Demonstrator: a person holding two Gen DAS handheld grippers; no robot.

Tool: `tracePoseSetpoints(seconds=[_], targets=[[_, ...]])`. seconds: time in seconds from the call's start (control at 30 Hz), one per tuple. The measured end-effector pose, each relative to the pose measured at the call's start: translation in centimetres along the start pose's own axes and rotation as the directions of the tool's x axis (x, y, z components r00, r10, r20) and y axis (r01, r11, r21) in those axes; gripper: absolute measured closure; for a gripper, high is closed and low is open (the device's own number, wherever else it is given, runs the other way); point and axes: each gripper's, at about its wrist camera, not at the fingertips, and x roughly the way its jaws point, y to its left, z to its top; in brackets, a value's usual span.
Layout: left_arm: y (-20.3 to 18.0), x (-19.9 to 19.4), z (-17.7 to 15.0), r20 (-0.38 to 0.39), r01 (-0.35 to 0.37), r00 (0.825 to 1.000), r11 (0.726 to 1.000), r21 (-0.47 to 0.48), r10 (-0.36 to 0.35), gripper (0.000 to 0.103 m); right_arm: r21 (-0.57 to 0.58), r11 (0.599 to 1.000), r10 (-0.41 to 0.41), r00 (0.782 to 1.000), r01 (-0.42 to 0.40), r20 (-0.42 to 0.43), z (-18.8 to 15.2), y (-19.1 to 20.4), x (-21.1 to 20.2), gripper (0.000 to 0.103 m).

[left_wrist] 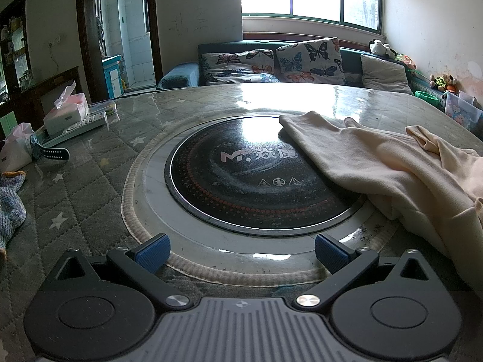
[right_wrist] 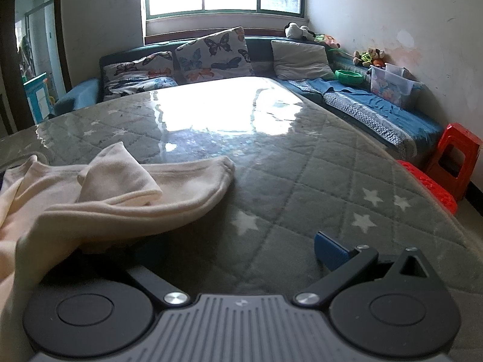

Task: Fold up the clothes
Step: 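Move both grippers toward the crumpled cream sweatshirt on the table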

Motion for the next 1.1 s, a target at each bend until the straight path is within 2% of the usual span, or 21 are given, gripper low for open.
tracePoseSetpoints(seconds=[0.23, 0.33, 0.5, 0.6, 0.87, 1.1], targets=[[0.0, 0.0, 0.0, -0.001, 0.0, 1.0, 1.0, 0.0, 0.0, 0.0, -0.028, 0.998, -0.05, 0.999, 0.05, 0.003, -0.9, -1.0, -0.8, 0.0], [0.0, 0.1, 0.1, -0.002, 0.0, 1.0, 1.0, 0.001, 0.0, 0.0, -0.002, 0.998, -0.056, 0.998, 0.056, -0.013, -0.3, -1.0, -1.2, 0.0], [-0.2, -0.1, 0.2, -0.019, -0.015, 1.0, 1.0, -0.007, 0.015, 0.0, 0.038, 0.998, -0.052, 0.999, 0.052, 0.015, -0.5, -0.4, -4.8, 0.0], [-0.6, -0.5, 0.3, -0.036, 0.0, 0.999, 1.0, -0.011, 0.0, 0.0, 0.039, 0.998, -0.049, 0.999, 0.048, 0.017, -0.8, -0.2, -5.9, 0.0], [-2.7, -2.8, 0.1, -0.04, 0.058, 0.998, 0.998, 0.012, -0.057, 0.0, 0.028, 1.0, -0.015, 1.0, 0.015, 0.024, -0.8, 1.1, -9.0, 0.0], [-4.3, -3.8, -0.2, -0.067, 0.072, 0.995, 0.997, 0.033, -0.069, 0.0, 0.01, 0.999, 0.045, 0.998, -0.045, 0.043, -0.9, 1.6, -10.6, 0.0]])
